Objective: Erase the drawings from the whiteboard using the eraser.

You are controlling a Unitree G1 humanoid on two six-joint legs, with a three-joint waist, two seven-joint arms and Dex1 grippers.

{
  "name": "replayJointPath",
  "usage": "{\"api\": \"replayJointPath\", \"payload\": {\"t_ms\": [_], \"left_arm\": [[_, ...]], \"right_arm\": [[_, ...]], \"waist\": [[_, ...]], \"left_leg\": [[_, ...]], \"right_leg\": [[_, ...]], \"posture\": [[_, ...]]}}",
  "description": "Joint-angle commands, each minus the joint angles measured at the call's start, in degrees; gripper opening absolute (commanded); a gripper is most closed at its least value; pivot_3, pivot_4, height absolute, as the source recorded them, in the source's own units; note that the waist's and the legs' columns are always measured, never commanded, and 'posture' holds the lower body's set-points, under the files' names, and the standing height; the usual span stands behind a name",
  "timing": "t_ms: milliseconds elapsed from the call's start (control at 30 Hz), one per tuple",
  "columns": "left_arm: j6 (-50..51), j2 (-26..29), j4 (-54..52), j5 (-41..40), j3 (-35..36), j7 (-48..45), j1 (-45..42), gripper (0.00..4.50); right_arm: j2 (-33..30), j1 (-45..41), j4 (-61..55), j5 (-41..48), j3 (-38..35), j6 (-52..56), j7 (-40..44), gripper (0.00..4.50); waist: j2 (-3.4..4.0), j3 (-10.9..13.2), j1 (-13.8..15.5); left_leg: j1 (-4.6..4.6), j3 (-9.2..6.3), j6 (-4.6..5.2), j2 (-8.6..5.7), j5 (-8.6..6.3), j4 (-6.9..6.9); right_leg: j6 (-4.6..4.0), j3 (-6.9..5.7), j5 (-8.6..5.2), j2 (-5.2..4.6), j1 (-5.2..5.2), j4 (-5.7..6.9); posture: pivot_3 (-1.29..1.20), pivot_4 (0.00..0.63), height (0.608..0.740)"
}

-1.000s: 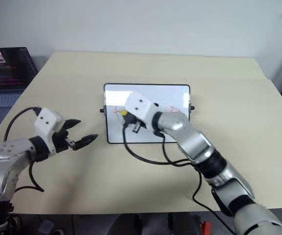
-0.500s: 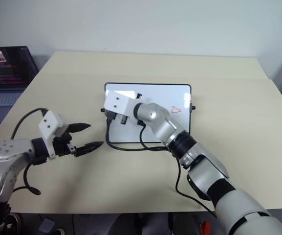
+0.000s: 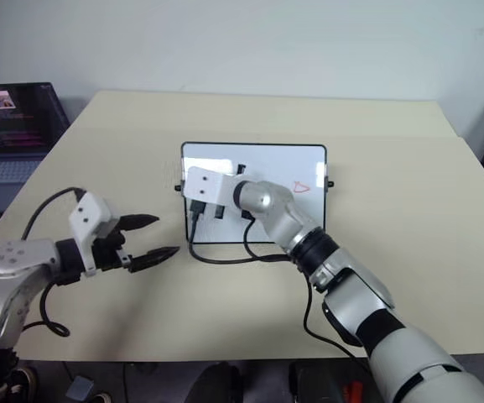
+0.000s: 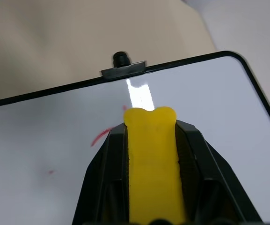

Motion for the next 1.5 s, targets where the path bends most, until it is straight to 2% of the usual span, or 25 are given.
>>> {"api": "replayJointPath", "payload": {"t_ms": [33, 100, 200, 300, 367, 600, 833, 900, 1067, 1133, 1200, 1300, 1500], "left_arm": [[-0.79, 1.02, -0.82, -0.03, 0.03, -0.38, -0.91, 4.50], [-0.98, 0.99, -0.53, 0.03, -0.19, -0.61, -1.20, 4.50], [-1.16, 0.92, -0.18, 0.05, -0.45, -0.80, -1.50, 4.50], [-1.29, 0.96, -0.09, 0.08, -0.66, -0.96, -1.63, 4.50], [-1.39, 1.01, 0.16, 0.16, -0.59, -1.14, -1.60, 4.50], [-1.48, 1.31, 0.16, 0.19, -0.27, -1.56, -1.48, 4.50], [-1.48, 1.34, 0.08, 0.14, -0.39, -1.59, -1.50, 4.50], [-1.50, 1.35, 0.08, 0.15, -0.46, -1.64, -1.47, 4.50], [-1.54, 1.35, -0.09, 0.18, -0.48, -1.65, -1.32, 4.50], [-1.54, 1.34, -0.09, 0.16, -0.51, -1.66, -1.34, 4.50], [-1.47, 1.36, -0.29, 0.09, -0.37, -1.62, -1.18, 4.50], [-1.41, 1.40, -0.52, -0.02, -0.17, -1.63, -0.86, 4.50], [-1.49, 1.34, -0.43, 0.05, -0.26, -1.53, -0.86, 4.50]], "right_arm": [[-1.29, 2.05, -2.59, -1.49, 1.86, 1.61, 5.40, 1.00], [-1.42, 2.09, -3.13, -2.28, 1.43, 1.08, 4.56, 1.00], [-0.26, -0.25, -1.22, -3.55, -1.98, -1.40, -4.30, 1.00], [-0.04, -1.56, 0.22, -4.10, -3.14, -3.11, -7.64, 1.00], [0.11, -1.69, 0.71, -4.23, -3.07, -3.16, -7.04, 1.00], [-2.15, 2.09, -1.99, -5.75, 2.15, -0.60, 5.35, 1.00], [-1.17, -1.42, 1.17, -7.79, -1.11, -3.52, -4.43, 1.00], [-1.14, -1.40, 1.40, -7.46, -0.96, -3.22, -3.26, 1.00], [-2.04, 2.34, -1.95, -7.07, 2.16, -0.21, 6.92, 1.00], [-2.11, 2.90, -2.62, -7.53, 2.27, 0.09, 7.89, 1.00], [-1.84, 2.71, -2.48, -8.20, 1.53, -0.46, 6.05, 1.00], [-0.22, 0.19, -0.41, -8.11, -1.24, -2.86, -1.02, 1.00], [1.91, -2.21, 2.79, -7.60, -1.95, -6.10, -4.91, 1.00]], "waist": [[0.00, 0.00, 0.00], [0.01, 0.00, 0.00], [0.01, 0.01, 0.01], [0.01, 0.01, 0.00], [0.01, 0.00, 0.00], [0.00, 0.00, 0.00], [0.01, 0.01, 0.01], [0.00, 0.00, 0.10], [0.00, 0.00, 0.06], [0.01, 0.00, 0.06], [0.01, 0.01, 0.06], [0.01, 0.01, 0.06], [0.02, 0.02, 0.04]], "left_leg": [[0.01, -0.01, 0.00, 0.00, 0.00, 0.02], [0.02, -0.06, 0.00, 0.00, 0.00, 0.06], [0.03, -0.10, 0.00, 0.00, 0.01, 0.09], [0.02, -0.11, 0.00, 0.00, 0.01, 0.10], [0.01, -0.10, -0.01, 0.00, 0.01, 0.09], [0.01, -0.08, 0.01, 0.02, 0.00, 0.06], [0.11, -0.13, 0.01, 0.02, 0.02, 0.09], [0.10, -0.14, 0.01, 0.01, 0.03, 0.10], [0.10, -0.12, 0.01, 0.02, 0.02, 0.08], [0.10, -0.14, 0.01, 0.03, 0.02, 0.07], [0.10, -0.14, 0.01, 0.03, 0.02, 0.08], [0.15, -0.16, 0.01, 0.03, 0.03, 0.09], [0.13, -0.16, 0.01, 0.04, 0.03, 0.08]], "right_leg": [[0.00, 0.00, 0.00, 0.00, 0.01, 0.02], [0.00, -0.04, 0.00, 0.01, 0.03, 0.05], [0.00, -0.07, 0.00, 0.02, 0.03, 0.13], [-0.02, -0.08, 0.01, 0.03, 0.03, 0.14], [-0.02, -0.07, 0.01, 0.03, 0.03, 0.11], [-0.03, -0.05, 0.00, 0.04, 0.04, 0.01], [-0.10, -0.09, 0.05, 0.05, 0.09, 0.17], [-0.11, -0.11, 0.06, 0.05, 0.09, 0.17], [-0.11, -0.09, 0.06, 0.06, 0.12, 0.09], [-0.11, -0.10, 0.06, 0.06, 0.12, 0.08], [-0.11, -0.10, 0.06, 0.06, 0.12, 0.11], [-0.12, -0.12, 0.06, 0.06, 0.15, 0.14], [-0.14, -0.12, 0.07, 0.08, 0.16, 0.07]], "posture": [[0.00, 0.150, 0.740], [0.00, 0.150, 0.740], [0.00, 0.150, 0.740], [0.00, 0.150, 0.740], [0.00, 0.150, 0.740], [0.00, 0.150, 0.740], [0.00, 0.150, 0.740], [0.00, 0.150, 0.740], [0.00, 0.150, 0.740], [0.00, 0.150, 0.740], [0.00, 0.150, 0.740], [0.00, 0.150, 0.740], [0.00, 0.150, 0.740]]}}
